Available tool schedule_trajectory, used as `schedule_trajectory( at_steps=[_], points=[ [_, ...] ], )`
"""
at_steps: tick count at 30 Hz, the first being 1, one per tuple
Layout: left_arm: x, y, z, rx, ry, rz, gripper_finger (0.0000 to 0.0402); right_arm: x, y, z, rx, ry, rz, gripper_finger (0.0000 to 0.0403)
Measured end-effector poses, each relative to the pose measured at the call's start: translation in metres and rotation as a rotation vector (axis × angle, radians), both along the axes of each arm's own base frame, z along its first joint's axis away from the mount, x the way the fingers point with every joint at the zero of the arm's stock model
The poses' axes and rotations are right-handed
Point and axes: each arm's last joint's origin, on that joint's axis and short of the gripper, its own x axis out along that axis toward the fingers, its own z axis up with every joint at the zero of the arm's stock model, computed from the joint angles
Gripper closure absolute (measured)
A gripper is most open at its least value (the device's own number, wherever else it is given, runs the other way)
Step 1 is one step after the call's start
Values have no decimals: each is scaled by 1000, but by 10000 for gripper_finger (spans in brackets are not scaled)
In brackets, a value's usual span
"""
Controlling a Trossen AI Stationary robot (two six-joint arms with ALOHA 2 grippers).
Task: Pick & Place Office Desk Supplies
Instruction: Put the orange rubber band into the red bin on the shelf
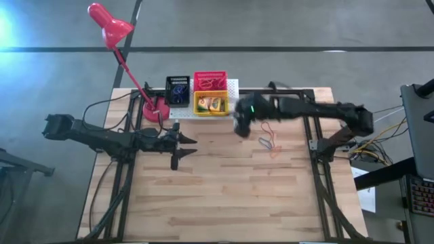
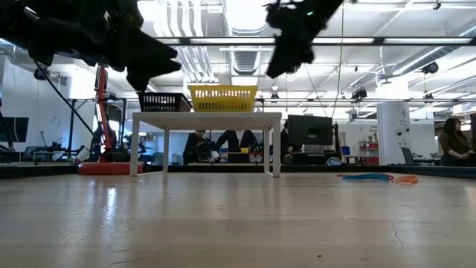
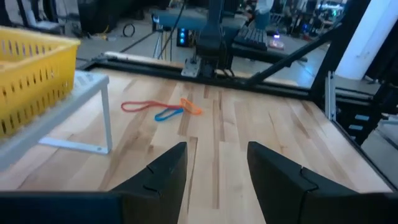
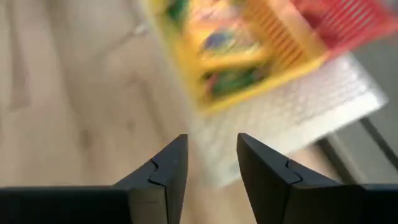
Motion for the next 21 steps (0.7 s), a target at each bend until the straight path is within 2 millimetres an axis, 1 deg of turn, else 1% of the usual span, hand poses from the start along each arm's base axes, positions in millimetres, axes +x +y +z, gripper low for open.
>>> schedule_trajectory(
  at_steps=[3, 5, 6, 8, 10, 13, 17, 19, 21],
  points=[
    [0, 0, 2, 19, -26, -4, 229, -16, 37, -18, 5, 12, -54, 280],
    [2, 0, 3, 30, -29, -5, 229, -26, 53, -32, -27, -15, -139, 285],
    [3, 0, 3, 35, -30, -6, 229, -31, 58, -40, -56, -32, -177, 288],
    [7, 0, 4, 58, -24, 0, 229, -35, 58, -52, -102, -76, -232, 292],
    [11, 0, 4, 83, -19, 2, 229, -39, 47, -61, -100, -109, -273, 296],
    [18, 0, 6, 95, -10, 1, 229, -41, 18, -62, -90, -179, -336, 303],
    [25, -1, 5, 84, 6, 2, 229, -40, -34, -56, -82, -276, -368, 313],
    [27, -1, 4, 79, 15, 3, 229, -39, -64, -48, -44, -354, -354, 321],
    [28, -1, 2, 71, 24, 5, 229, -37, -90, -46, 3, -394, -339, 333]
  ],
)
